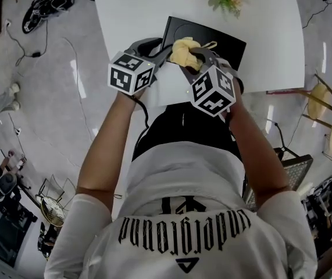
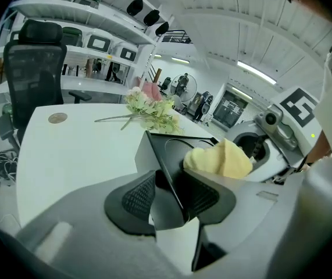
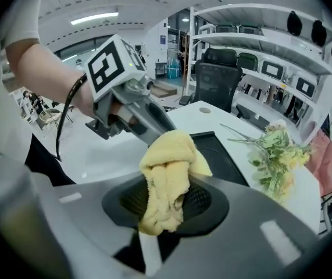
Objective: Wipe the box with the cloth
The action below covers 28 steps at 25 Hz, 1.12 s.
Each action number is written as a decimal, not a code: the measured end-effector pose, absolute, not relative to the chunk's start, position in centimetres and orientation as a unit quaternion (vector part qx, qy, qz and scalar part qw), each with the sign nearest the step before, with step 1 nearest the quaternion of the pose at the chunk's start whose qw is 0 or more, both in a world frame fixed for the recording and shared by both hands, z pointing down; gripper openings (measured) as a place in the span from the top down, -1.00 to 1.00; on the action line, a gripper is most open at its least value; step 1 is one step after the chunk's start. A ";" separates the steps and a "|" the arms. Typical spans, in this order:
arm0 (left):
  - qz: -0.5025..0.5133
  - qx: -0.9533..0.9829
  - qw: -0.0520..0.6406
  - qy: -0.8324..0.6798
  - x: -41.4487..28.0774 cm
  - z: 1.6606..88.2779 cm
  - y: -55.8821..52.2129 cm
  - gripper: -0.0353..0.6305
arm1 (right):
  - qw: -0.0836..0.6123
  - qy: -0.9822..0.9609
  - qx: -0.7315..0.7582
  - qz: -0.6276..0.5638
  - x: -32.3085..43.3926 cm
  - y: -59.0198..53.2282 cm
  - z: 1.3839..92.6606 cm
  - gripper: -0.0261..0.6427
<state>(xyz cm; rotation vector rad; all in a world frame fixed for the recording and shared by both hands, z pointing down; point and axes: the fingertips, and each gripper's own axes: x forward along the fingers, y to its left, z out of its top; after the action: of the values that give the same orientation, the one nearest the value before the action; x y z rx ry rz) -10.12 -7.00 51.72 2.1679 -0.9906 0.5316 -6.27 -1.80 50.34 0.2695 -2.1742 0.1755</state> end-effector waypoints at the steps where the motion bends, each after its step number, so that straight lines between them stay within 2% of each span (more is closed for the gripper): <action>1: 0.205 0.835 0.341 -0.380 -10.2 51.7 -7.0 0.41 | 0.453 -0.881 0.110 0.077 -6.1 -0.8 50.3 0.57; 8: 0.209 0.838 0.335 -0.376 -10.4 51.9 -6.8 0.41 | 0.477 -0.854 0.150 0.142 -0.8 5.8 52.8 0.57; 16: 0.211 0.845 0.326 -0.367 -10.3 52.1 -6.7 0.41 | 0.490 -0.795 0.265 0.241 9.2 6.3 56.5 0.57; 28: 0.210 0.844 0.324 -0.371 -9.8 51.7 -6.9 0.41 | 0.453 -0.825 0.242 0.238 -0.1 4.8 54.1 0.57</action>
<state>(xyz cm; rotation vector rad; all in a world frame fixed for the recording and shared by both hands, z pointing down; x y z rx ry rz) -9.80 -6.91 51.72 2.2146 -0.9745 0.5521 -0.08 4.76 54.06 0.5983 -2.0362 0.5868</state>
